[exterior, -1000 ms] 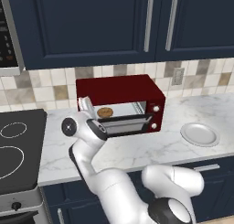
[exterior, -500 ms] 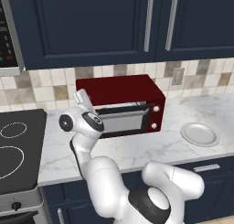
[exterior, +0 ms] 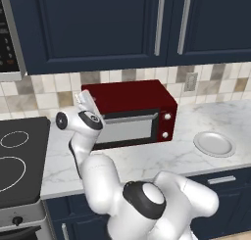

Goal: Pick up the bagel from the plate, place it on the toaster oven rack, close the door, and set the timer.

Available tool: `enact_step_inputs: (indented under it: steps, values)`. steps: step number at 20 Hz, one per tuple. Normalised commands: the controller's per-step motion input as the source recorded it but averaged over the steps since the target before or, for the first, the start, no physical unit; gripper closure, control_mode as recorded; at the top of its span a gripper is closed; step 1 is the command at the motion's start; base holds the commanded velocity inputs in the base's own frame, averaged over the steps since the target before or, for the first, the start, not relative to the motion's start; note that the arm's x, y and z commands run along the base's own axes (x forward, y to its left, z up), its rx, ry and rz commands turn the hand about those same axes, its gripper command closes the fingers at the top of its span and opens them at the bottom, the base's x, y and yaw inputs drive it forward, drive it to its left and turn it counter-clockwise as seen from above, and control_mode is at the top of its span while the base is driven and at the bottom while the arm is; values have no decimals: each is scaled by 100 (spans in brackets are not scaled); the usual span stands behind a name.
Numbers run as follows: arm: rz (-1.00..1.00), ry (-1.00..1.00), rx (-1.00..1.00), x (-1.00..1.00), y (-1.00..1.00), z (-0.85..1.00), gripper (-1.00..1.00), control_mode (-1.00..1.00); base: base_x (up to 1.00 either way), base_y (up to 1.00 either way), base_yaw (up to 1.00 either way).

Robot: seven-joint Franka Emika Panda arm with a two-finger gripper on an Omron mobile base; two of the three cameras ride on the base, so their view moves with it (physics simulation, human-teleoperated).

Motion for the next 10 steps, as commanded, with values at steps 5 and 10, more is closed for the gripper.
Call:
enact_step_inputs:
  steps: [5, 10]
  values:
    - [-4, -2, 0, 43, 6, 0, -100, -100, 0, 0, 0]
    - [0, -14, 0, -17, 0, 34, -100, -100, 0, 0, 0]
